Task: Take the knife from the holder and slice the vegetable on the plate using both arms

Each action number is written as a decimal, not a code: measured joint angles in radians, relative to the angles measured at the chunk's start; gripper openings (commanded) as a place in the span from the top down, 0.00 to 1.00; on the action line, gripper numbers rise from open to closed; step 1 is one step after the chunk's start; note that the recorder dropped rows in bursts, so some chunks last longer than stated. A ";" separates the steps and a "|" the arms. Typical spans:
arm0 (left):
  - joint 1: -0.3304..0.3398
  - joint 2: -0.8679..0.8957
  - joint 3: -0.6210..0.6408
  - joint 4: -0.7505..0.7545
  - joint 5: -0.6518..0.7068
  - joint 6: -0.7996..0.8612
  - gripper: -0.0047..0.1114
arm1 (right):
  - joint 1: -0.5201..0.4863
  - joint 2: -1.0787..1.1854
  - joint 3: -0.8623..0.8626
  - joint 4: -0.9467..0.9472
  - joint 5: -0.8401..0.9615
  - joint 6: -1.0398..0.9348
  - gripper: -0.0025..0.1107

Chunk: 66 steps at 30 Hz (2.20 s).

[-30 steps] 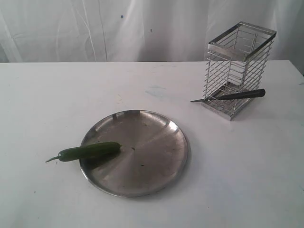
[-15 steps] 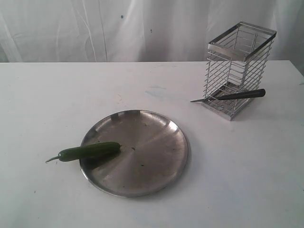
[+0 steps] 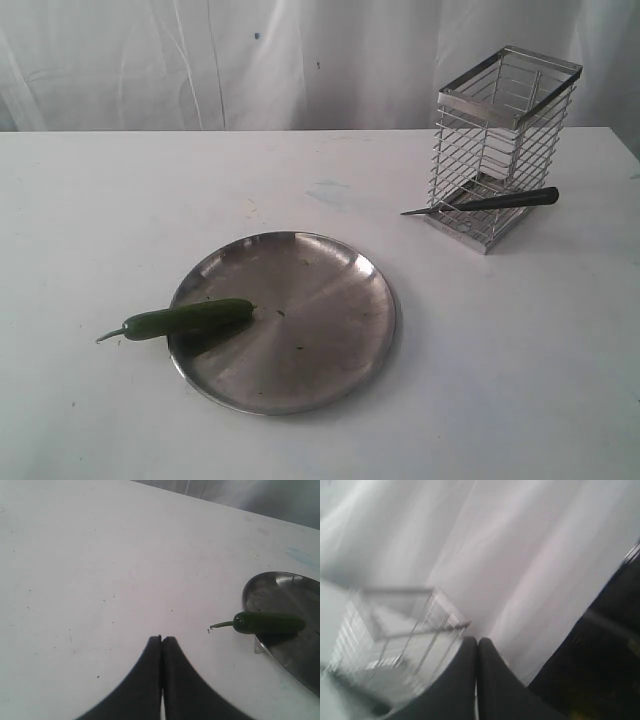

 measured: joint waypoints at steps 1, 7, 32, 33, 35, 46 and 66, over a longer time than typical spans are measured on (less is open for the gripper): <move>0.000 0.000 0.000 0.000 0.000 0.000 0.96 | -0.010 0.082 -0.015 0.024 0.059 0.024 0.98; -0.006 0.000 0.000 0.000 0.000 0.000 0.96 | -0.113 0.423 -0.181 0.041 0.465 0.310 0.98; -0.035 0.000 0.000 0.000 0.000 0.000 0.96 | -0.377 0.968 -0.663 0.763 1.161 0.339 0.52; -0.035 0.000 0.000 0.000 0.000 0.000 0.96 | -0.357 0.970 -0.663 0.770 1.144 0.334 0.52; -0.035 0.000 0.000 0.000 0.000 0.000 0.96 | -0.332 0.974 -0.659 0.772 1.117 0.335 0.52; -0.035 0.000 0.000 0.000 0.000 0.000 0.96 | -0.296 0.979 -0.657 0.732 1.044 0.365 0.54; -0.035 0.000 0.000 0.000 0.000 0.000 0.96 | -0.296 0.989 -0.670 0.721 1.068 0.387 0.98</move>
